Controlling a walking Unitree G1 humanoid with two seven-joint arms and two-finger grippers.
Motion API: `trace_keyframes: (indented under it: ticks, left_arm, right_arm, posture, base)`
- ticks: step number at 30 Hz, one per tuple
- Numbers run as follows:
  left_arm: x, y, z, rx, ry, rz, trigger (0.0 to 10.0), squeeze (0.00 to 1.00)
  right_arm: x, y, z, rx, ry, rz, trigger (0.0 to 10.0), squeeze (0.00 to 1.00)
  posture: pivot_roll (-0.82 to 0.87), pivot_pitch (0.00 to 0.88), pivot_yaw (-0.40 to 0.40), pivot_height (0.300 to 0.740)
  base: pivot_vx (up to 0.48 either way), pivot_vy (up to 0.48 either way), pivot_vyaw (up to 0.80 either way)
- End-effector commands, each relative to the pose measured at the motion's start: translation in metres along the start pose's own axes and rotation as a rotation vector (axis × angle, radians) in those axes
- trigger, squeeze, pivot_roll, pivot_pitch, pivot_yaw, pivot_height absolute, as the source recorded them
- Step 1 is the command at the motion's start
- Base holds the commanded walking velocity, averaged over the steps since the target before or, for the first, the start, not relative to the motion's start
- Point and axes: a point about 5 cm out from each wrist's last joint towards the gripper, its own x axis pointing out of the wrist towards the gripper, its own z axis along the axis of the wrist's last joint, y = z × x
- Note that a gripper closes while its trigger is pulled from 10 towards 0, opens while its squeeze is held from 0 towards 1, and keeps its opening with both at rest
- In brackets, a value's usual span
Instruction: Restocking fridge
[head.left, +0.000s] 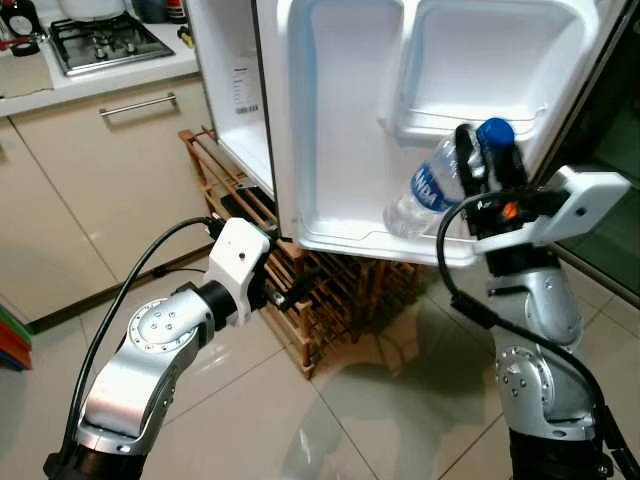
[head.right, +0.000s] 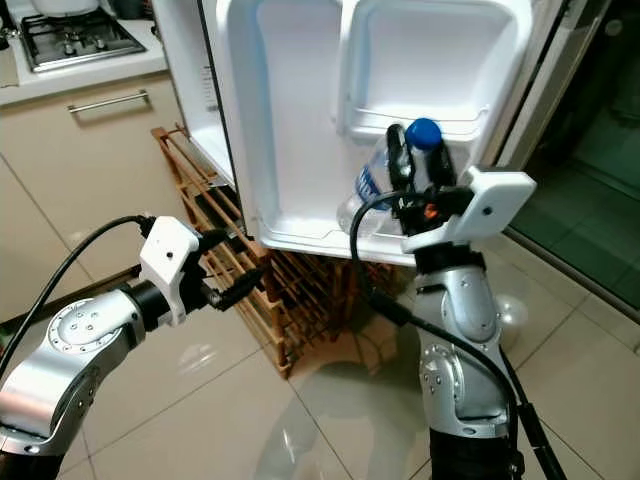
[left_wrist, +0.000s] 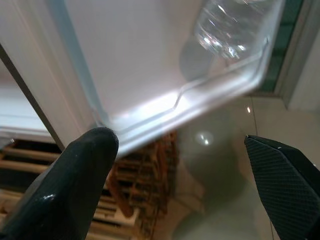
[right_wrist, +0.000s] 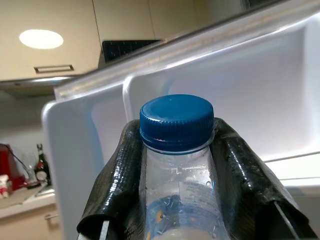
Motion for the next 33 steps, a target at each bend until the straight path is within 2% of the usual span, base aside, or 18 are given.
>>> trace_keyframes:
  ticks: [1,8,16,23,33]
  left_arm:
    - [-0.002,0.000,0.004,0.020,0.002,-0.020,10.0,0.00]
    - [-0.007,-0.001,0.004,0.025,0.017,-0.045,10.0,0.00]
    - [-0.016,-0.002,0.007,0.039,0.041,-0.072,10.0,0.00]
    - [-0.019,-0.004,0.008,0.051,0.057,-0.093,10.0,0.00]
    - [-0.020,-0.007,0.007,0.043,0.068,-0.103,10.0,0.00]
  right_arm:
    - [0.008,-0.001,-0.001,-0.019,-0.052,-0.015,10.0,0.00]
    - [0.013,-0.007,-0.011,-0.071,-0.091,-0.061,10.0,0.00]
    - [0.017,-0.013,-0.030,-0.197,-0.138,-0.123,10.0,0.00]
    - [0.022,-0.015,-0.041,-0.241,-0.151,-0.134,10.0,0.00]
    - [0.021,-0.019,-0.066,-0.298,-0.077,-0.112,10.0,0.00]
  posture:
    - [0.01,0.000,0.042,0.740]
    - [0.03,0.015,0.045,0.740]
    - [0.08,0.059,0.063,0.740]
    - [0.11,0.079,0.073,0.740]
    - [0.11,0.074,0.052,0.740]
  base:
    - [0.000,0.000,0.00]
    - [0.000,0.000,0.00]
    - [0.000,0.000,0.00]
    - [0.000,0.000,0.00]
    - [0.000,0.000,0.00]
